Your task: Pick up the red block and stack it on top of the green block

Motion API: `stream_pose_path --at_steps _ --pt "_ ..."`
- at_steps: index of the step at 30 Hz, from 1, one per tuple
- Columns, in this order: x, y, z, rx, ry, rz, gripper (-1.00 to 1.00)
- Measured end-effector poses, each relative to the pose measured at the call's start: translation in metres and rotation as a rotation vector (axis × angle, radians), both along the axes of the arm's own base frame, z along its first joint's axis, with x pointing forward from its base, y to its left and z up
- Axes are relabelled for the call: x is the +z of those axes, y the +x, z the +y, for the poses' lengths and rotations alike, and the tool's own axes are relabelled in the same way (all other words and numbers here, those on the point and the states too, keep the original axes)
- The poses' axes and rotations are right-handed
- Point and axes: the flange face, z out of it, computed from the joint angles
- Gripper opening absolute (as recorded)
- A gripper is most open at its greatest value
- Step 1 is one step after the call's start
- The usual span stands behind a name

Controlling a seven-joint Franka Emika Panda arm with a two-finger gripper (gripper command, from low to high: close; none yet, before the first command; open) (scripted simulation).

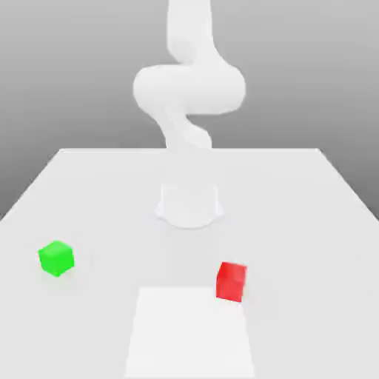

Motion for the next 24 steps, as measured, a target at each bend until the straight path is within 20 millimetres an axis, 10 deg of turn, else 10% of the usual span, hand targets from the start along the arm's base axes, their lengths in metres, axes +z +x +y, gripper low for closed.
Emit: stream_pose_path --at_steps 9,18,24 --pt "-0.225 0.035 0.041 -0.088 0.109 0.346 0.00" --pt "-0.449 -0.046 0.076 -0.227 0.070 0.694 0.00" --pt "-0.501 -0.055 0.078 -0.238 0.068 0.720 0.00"
